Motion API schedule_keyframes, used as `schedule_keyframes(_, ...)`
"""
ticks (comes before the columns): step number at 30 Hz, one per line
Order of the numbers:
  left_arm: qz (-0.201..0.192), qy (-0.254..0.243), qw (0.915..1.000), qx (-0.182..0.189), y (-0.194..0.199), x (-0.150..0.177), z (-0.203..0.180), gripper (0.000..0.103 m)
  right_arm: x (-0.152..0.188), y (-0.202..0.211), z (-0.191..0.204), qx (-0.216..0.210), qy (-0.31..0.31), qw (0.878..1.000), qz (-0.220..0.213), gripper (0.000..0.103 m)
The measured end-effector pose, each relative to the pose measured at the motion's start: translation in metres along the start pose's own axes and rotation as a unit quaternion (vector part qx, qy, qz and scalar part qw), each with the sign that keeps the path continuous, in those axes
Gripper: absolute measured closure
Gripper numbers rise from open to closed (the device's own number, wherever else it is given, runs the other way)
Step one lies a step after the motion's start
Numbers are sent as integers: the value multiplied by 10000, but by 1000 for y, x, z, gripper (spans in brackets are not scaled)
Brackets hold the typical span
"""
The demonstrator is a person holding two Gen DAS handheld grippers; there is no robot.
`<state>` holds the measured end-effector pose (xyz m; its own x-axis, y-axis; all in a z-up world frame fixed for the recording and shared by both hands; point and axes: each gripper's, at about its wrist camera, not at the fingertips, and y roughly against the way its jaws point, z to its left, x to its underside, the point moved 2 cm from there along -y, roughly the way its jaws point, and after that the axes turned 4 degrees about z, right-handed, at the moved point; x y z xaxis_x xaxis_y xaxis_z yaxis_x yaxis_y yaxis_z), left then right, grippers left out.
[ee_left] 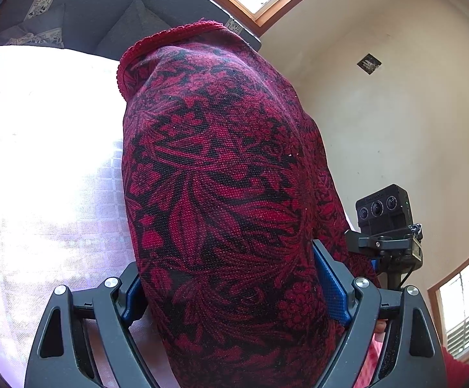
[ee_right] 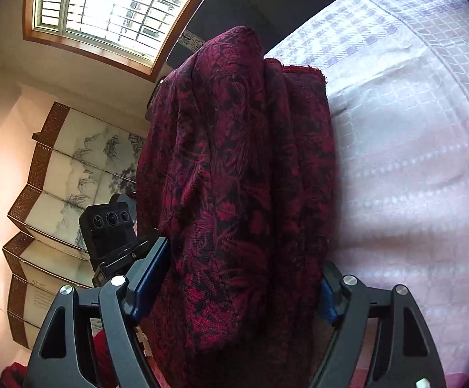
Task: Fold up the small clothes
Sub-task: 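Grasp the folded sweater edge with the right gripper next to the left gripper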
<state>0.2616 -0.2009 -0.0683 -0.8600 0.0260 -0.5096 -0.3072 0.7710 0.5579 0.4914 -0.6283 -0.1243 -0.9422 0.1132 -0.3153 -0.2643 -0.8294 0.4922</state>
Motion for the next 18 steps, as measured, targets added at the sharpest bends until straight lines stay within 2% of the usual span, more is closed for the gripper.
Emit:
schedule_keyframes(6,8,-6,10000,-27,0,0,0,16,0,-2,1,73,181,9998,2,28)
schedule_keyframes(7,15,-8,10000,-93,-1,0,-1,15,2,-5,4,100,204,9997,-11,29)
schedule_keyframes(12,26,-10,9987,-501,-1,-1,-7,12,14,-9,8,313,345,9988,-131,44)
schedule_keyframes(18,-5,-164,9964,-827,-3,-3,-17,14,24,-11,10,358,333,9983,-312,47)
